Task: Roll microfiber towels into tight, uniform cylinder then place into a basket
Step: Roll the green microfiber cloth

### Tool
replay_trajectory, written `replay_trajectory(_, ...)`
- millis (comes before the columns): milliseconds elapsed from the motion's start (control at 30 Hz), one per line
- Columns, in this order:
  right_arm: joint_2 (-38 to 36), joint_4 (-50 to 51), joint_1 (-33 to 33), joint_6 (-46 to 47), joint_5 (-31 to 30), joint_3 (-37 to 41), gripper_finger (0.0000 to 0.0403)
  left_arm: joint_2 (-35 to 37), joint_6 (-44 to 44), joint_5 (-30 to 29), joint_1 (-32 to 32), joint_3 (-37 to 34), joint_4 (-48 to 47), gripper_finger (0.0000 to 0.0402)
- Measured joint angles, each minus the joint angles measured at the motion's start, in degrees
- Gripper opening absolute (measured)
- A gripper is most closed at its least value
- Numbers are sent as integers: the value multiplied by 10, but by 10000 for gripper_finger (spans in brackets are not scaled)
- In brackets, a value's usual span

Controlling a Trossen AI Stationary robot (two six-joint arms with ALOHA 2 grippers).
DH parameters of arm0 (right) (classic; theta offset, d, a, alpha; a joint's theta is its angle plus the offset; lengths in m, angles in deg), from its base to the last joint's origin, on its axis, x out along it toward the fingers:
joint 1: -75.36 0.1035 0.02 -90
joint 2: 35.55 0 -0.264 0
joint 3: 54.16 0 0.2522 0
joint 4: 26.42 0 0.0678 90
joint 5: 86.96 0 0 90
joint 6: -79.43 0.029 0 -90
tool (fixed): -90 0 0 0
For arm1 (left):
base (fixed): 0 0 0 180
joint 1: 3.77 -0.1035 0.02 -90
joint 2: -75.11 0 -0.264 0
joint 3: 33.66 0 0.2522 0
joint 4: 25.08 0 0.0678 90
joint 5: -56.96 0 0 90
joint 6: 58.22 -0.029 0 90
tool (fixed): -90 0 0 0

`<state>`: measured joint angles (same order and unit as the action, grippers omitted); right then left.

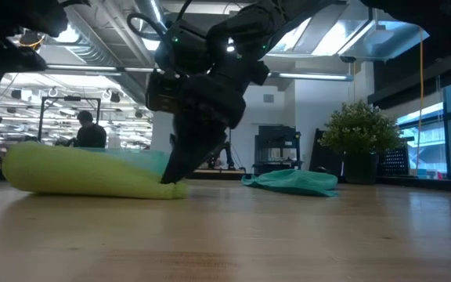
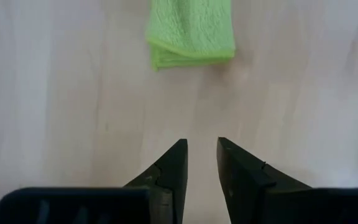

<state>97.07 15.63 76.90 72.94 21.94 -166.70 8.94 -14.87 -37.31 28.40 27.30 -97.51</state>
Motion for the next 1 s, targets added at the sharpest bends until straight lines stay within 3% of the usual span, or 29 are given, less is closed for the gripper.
replay_trajectory(133,0,4,0,17,-5,0,104,0,-4,-27,16,0,0,82)
replay_trajectory(300,-4,70,-1,62,-67,-4,104,0,-4,-57,25,0,17,82)
replay_trajectory(600,-5,156,-3,64,-56,-4,104,-16,-39,-125,23,0,126,82)
replay_trajectory(1000,-4,133,-3,77,-32,-7,104,-29,-65,-127,20,0,139,82)
